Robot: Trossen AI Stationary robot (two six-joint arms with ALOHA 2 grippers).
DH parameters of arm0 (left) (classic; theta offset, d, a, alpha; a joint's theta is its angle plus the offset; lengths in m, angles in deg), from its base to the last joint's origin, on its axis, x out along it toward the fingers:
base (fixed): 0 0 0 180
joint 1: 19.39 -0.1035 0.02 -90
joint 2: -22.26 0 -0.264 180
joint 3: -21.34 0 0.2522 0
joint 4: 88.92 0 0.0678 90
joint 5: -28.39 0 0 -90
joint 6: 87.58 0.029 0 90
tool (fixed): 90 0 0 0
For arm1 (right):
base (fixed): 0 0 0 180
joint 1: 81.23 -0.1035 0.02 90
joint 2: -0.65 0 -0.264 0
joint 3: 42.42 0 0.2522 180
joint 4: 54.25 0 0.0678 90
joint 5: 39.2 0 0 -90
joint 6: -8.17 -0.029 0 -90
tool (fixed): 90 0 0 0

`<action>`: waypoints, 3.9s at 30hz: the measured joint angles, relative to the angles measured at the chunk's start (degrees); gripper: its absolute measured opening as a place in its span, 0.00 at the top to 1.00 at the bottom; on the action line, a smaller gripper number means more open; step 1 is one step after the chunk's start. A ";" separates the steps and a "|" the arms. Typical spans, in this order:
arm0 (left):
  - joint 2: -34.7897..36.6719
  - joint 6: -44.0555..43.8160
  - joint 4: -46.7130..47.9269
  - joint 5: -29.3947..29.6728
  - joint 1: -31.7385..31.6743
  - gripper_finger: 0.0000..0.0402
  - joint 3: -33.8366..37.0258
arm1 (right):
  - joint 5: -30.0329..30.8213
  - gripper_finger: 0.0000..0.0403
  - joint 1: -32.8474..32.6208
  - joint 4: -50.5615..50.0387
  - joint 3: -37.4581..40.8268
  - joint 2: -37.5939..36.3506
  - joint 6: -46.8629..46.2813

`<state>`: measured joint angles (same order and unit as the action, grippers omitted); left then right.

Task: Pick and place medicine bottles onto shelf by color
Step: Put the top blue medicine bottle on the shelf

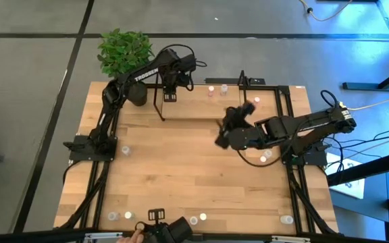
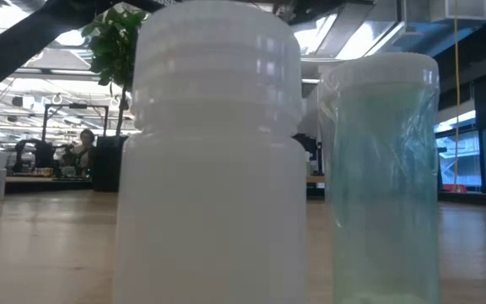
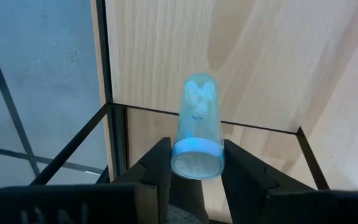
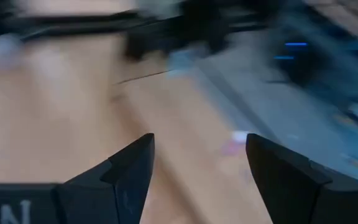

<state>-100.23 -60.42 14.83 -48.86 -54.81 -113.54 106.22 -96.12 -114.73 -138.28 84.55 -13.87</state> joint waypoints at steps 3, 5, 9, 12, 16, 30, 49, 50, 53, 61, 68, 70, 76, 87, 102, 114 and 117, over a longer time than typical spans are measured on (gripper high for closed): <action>0.00 0.00 0.02 0.00 0.00 0.75 0.00 | 6.06 0.37 1.01 -2.69 0.00 0.76 -3.22; 0.00 0.02 0.02 -0.02 0.02 0.75 0.00 | 5.94 0.37 1.78 -2.69 0.00 0.90 -3.24; 0.02 0.04 0.02 0.00 -0.01 0.75 0.00 | 3.47 0.37 3.13 -2.37 0.00 1.20 -3.12; 0.02 0.04 0.02 0.00 -0.02 0.75 0.00 | 3.02 0.37 3.78 -2.36 0.00 1.20 -2.76; 0.02 0.44 0.02 0.00 -0.02 0.75 0.00 | 2.95 0.37 4.27 -2.36 0.00 1.19 -3.12; 0.03 0.44 0.02 -0.02 -0.02 0.75 0.00 | -8.82 0.37 5.03 -2.34 0.02 1.18 -0.69; 0.04 0.44 0.02 -0.02 -0.02 0.75 0.00 | -25.16 0.37 7.66 6.71 0.04 1.17 14.87; 0.02 0.44 0.02 -0.02 -0.02 0.75 0.00 | -25.17 0.37 7.66 6.71 0.04 1.17 14.73; 0.02 0.46 0.02 -0.02 -0.04 0.75 0.00 | -25.15 0.37 7.66 6.71 0.04 1.16 15.10; 0.02 -0.46 0.00 -0.98 0.24 0.75 0.00 | -25.14 0.37 7.66 6.66 0.04 1.16 14.85; 0.02 -1.28 0.02 0.66 1.08 0.75 0.00 | -25.11 0.37 7.66 6.64 0.04 1.14 14.94; 0.05 -1.18 -0.06 -0.03 0.98 0.75 0.28 | -25.11 0.37 7.66 6.64 0.04 1.14 14.89; 0.09 -0.09 -0.60 2.67 0.97 0.75 3.89 | -25.11 0.37 7.66 6.64 0.04 1.12 14.86; 0.04 2.91 -7.95 6.43 -0.33 0.75 8.13 | -25.09 0.37 7.66 6.63 0.04 1.12 14.86; -1.02 9.56 -8.75 7.15 -0.36 0.75 8.48 | -25.09 0.37 7.66 6.62 0.04 1.12 15.03; -1.95 10.18 -8.67 7.47 -1.04 0.75 8.52 | -25.09 0.37 7.66 6.64 0.04 1.12 15.03; -2.60 11.16 -9.14 7.63 -1.03 0.75 8.52 | -25.09 0.37 7.66 6.64 0.04 1.12 15.03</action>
<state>-102.83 -49.26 5.69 -41.23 -55.84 -105.01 81.13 -88.46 -108.09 -138.24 85.66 1.16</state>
